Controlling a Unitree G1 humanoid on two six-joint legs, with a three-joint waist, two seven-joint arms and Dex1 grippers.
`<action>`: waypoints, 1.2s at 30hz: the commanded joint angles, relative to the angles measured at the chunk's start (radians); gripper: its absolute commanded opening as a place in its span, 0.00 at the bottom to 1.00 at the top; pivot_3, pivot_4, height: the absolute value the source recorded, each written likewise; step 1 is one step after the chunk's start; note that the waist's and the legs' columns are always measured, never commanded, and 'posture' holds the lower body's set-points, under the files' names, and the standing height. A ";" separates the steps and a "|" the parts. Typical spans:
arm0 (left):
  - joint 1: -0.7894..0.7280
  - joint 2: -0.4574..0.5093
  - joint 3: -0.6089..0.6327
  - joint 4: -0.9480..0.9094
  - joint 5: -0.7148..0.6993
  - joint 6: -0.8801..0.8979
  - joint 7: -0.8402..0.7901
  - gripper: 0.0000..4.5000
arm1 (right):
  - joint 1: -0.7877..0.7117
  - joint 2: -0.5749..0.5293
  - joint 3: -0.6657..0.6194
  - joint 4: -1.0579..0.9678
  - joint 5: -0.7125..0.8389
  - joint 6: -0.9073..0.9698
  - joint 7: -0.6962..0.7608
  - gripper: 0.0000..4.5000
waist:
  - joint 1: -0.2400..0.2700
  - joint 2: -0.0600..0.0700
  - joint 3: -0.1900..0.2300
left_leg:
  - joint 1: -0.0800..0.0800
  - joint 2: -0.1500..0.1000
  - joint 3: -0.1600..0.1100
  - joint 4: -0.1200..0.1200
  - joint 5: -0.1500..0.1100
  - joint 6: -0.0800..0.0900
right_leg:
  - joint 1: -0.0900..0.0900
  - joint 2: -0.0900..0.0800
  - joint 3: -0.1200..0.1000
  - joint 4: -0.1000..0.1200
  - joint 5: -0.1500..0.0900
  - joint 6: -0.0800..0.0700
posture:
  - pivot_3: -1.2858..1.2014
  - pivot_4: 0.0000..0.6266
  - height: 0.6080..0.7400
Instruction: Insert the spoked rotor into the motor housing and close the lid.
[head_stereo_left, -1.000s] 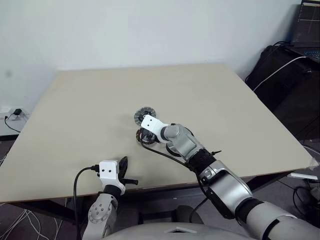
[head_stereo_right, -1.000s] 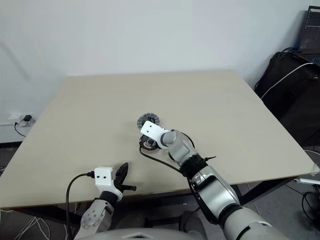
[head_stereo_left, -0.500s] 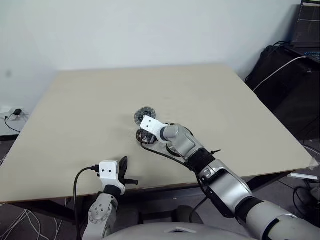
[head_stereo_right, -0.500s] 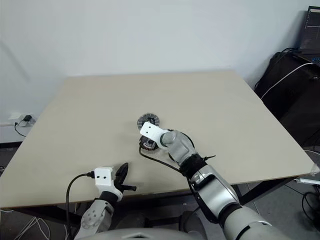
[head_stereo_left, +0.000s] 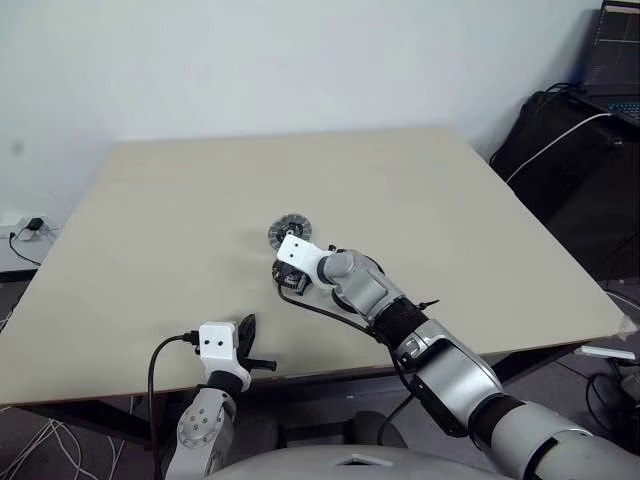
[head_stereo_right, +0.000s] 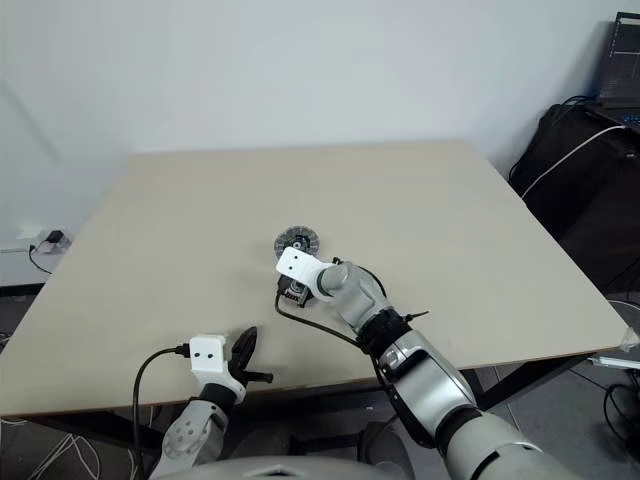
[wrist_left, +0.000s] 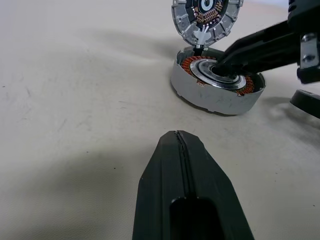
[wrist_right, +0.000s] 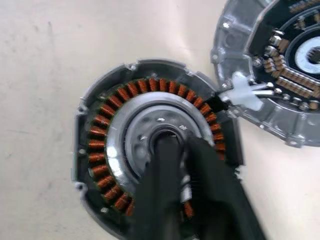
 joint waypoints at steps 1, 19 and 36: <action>-0.005 -0.009 -0.008 -0.014 -0.002 -0.027 0.000 0.00 | -0.015 0.006 0.000 0.021 -0.006 0.006 0.005 0.09 | 0.000 0.000 0.000 | 0.000 0.000 0.000 0.000 0.000 0.000 | 0.000 0.000 0.000 0.000 0.000 0.000 | 0.52 0.00 1.00; -0.004 -0.013 -0.008 -0.010 -0.003 -0.033 0.000 0.00 | -0.026 0.007 -0.012 0.050 0.008 -0.007 0.012 0.00 | -0.004 0.000 -0.002 | 0.001 0.000 0.000 0.000 0.000 0.000 | 0.001 0.000 0.000 0.001 0.000 0.000 | 0.52 0.00 1.00; -0.004 -0.013 -0.011 -0.009 -0.010 -0.028 -0.004 0.00 | -0.061 0.019 -0.037 0.061 0.040 0.001 0.059 0.00 | -0.005 0.000 -0.002 | 0.001 0.000 0.000 0.000 0.000 0.000 | 0.000 0.000 0.000 0.000 0.000 0.000 | 0.52 0.00 1.00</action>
